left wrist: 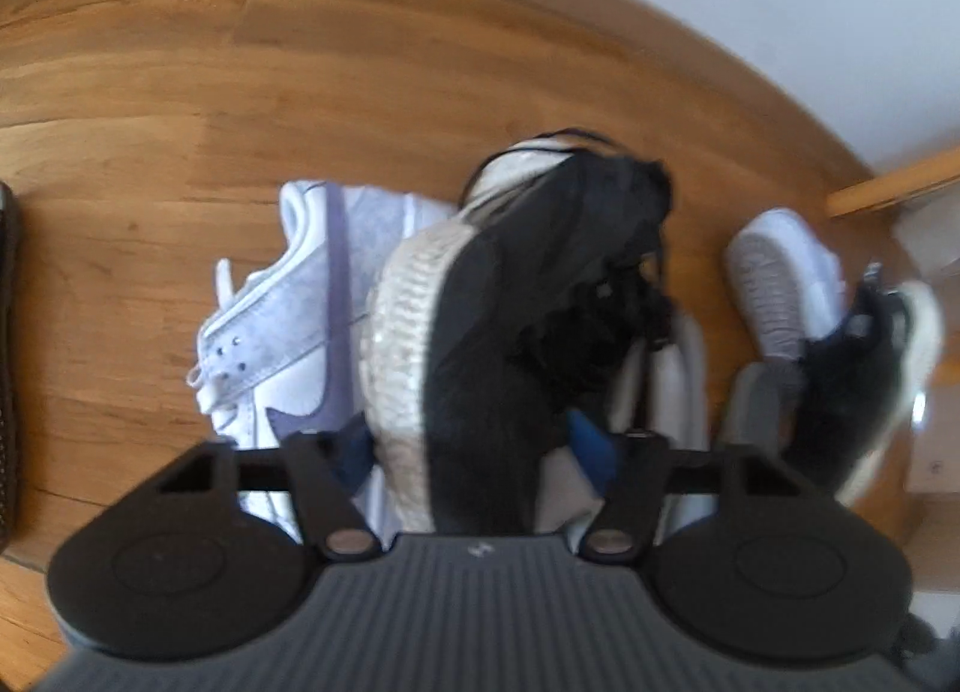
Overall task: Organize scattered shoes
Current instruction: 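Close the left tool on a black white-soled sneaker and lift it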
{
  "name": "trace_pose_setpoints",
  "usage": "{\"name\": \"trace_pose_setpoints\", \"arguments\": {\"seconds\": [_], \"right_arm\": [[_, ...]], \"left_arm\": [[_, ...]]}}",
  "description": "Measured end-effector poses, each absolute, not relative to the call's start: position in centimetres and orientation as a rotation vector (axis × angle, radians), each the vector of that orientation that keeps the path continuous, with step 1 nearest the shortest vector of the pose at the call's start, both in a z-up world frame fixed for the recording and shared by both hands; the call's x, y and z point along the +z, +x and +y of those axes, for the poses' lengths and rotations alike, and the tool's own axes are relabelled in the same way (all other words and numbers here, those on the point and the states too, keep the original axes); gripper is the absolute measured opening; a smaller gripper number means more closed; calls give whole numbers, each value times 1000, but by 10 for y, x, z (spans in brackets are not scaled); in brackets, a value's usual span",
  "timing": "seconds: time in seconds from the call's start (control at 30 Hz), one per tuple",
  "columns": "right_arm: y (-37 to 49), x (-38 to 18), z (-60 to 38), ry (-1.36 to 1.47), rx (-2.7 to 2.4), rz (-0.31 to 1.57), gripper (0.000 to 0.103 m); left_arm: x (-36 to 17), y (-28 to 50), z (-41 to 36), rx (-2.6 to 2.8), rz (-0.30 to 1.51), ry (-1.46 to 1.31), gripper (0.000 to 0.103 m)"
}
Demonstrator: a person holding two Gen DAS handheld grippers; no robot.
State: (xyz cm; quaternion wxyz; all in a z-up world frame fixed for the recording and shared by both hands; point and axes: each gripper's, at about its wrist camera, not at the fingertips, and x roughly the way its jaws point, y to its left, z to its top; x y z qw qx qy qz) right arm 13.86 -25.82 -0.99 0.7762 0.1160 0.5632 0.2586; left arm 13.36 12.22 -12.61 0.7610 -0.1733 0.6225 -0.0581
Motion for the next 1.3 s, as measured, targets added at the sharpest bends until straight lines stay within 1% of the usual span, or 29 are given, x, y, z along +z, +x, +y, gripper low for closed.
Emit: {"name": "trace_pose_setpoints", "arguments": {"seconds": [0.03, 0.07, 0.2, 0.37, 0.47, 0.63, 0.7, 0.77, 0.9, 1.03, 1.1, 1.17, 1.23, 1.3], "right_arm": [[139, -11, -257, 254, 560, 1226, 102], [139, -12, -257, 260, 562, 1230, 102], [136, -16, -254, 271, 566, 1248, 102], [135, -22, -252, 271, 574, 1276, 102], [136, -27, -250, 272, 581, 1292, 102], [135, -33, -245, 271, 598, 1318, 102], [134, -35, -244, 272, 602, 1328, 102], [134, -37, -243, 278, 602, 1339, 102], [133, -41, -244, 294, 593, 1361, 102], [131, -44, -241, 293, 590, 1377, 102], [129, -44, -238, 290, 594, 1382, 102], [128, -44, -235, 284, 602, 1384, 102], [128, -43, -232, 281, 614, 1384, 102], [127, -42, -229, 278, 628, 1385, 102]], "left_arm": [[-125, 132, 124, -124, 1339, -387, 32], [-124, 131, 126, -123, 1328, -394, 29], [-103, 125, 139, -110, 1270, -482, 29], [-77, 117, 169, -136, 1235, -708, 29], [-54, 106, 195, -170, 1143, -845, 29], [-26, 82, 252, -96, 942, -970, 29], [-24, 71, 268, -39, 893, -996, 28], [-33, 55, 290, 55, 859, -1036, 28], [-82, 27, 323, 230, 905, -1143, 28], [-138, 12, 323, 327, 1054, -1101, 28], [-161, 6, 317, 340, 1123, -1077, 26], [-165, 6, 301, 293, 1175, -1035, 26], [-170, 6, 277, 207, 1242, -1077, 26], [-170, 7, 265, 187, 1271, -1058, 27]]}}
